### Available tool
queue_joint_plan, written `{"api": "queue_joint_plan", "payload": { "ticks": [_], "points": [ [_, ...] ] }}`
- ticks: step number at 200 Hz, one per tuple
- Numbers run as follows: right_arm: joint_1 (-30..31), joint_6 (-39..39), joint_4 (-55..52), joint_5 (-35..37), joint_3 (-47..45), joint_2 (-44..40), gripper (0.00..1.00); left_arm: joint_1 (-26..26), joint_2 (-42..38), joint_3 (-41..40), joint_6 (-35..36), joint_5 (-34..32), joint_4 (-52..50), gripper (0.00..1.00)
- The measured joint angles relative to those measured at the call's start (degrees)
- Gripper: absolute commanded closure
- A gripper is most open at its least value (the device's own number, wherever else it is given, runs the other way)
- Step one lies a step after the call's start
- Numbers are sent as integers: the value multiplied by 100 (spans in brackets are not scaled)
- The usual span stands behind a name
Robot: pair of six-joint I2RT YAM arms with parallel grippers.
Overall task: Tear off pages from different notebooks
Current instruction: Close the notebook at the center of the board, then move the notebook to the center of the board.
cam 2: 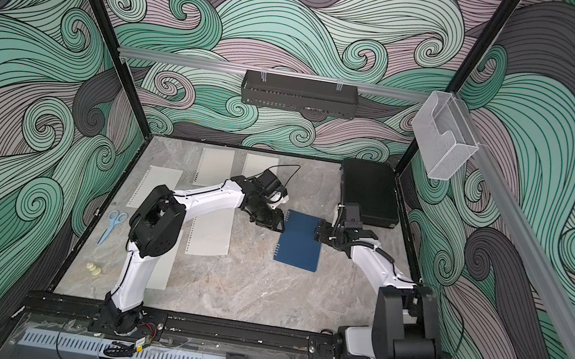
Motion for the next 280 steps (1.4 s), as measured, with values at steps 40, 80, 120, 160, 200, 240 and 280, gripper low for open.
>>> {"api": "queue_joint_plan", "payload": {
  "ticks": [40, 80, 120, 160, 200, 240, 280],
  "points": [
    [0, 13, 42, -175, -26, 562, 43, 0, 258, 42, -111, -59, 13, 60],
    [0, 55, 42, -234, 20, 1021, 50, 0, 426, 140, -199, -61, 55, 64],
    [0, 76, 144, -356, 243, 1294, 59, 0, 660, 310, -275, -59, 94, 69],
    [0, 94, 160, -433, 310, 1381, 66, 0, 887, 531, -363, -37, 125, 79],
    [-35, 94, 142, -448, 673, 1707, 68, 17, 1137, 837, -409, 2, 173, 87],
    [-125, 74, 101, -308, 1189, 2129, 68, 98, 1449, 1322, -435, -9, 170, 89],
    [-129, 0, -61, -138, 1884, 2638, 67, 232, 1797, 1906, -455, -83, 131, 88]
  ]
}}
